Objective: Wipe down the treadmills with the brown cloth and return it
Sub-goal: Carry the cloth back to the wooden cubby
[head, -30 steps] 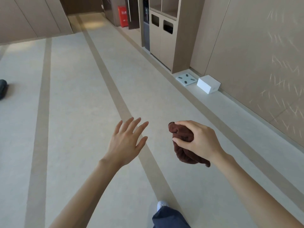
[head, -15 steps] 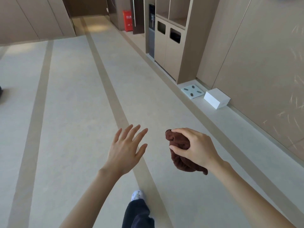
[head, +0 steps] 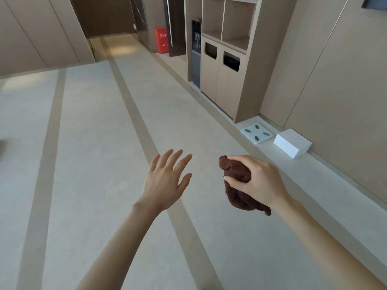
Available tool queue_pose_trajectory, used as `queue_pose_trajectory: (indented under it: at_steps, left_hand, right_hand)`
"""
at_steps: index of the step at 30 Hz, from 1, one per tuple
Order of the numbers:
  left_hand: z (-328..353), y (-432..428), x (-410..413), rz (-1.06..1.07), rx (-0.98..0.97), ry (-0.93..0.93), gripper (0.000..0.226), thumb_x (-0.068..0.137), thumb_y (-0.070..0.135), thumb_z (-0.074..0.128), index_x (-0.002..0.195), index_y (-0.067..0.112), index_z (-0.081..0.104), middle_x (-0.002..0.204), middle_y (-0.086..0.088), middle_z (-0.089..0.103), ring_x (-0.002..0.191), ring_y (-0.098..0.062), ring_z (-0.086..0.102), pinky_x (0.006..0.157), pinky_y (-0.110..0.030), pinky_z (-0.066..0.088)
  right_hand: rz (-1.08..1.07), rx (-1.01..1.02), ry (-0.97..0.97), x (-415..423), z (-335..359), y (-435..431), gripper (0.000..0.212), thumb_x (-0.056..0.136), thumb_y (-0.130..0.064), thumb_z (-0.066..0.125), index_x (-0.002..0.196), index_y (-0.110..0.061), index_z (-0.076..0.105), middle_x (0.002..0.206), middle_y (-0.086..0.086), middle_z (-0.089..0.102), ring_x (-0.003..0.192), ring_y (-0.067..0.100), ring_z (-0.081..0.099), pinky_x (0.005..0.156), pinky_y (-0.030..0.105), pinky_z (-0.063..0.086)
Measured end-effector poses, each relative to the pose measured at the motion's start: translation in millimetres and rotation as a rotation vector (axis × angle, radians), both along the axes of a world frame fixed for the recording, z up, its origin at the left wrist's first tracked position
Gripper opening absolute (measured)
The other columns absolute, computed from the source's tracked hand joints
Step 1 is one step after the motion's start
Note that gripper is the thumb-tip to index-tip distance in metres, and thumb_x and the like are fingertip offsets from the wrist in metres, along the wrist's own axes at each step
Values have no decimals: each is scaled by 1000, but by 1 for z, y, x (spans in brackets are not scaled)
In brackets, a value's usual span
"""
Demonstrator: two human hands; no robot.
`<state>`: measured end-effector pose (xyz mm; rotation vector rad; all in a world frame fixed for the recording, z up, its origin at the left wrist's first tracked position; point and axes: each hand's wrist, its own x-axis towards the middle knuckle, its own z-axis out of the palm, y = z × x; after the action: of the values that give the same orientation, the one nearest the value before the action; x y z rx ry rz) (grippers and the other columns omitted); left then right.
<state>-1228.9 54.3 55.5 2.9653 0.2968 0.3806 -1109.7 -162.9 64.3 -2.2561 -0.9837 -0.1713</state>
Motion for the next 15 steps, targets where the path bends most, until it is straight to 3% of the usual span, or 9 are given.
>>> queue_pose_trajectory:
  at_steps: [15]
  left_hand:
    - [-46,159,155,23,-29,82,50,97,46,33,145,32,28,151,3,31,142,-21,20,115,-40,10]
  right_hand:
    - [27,-58,76,169,-39,169,42,71,-46,73,110,-33,64,107,-22,66,96,2,62,78,30,53]
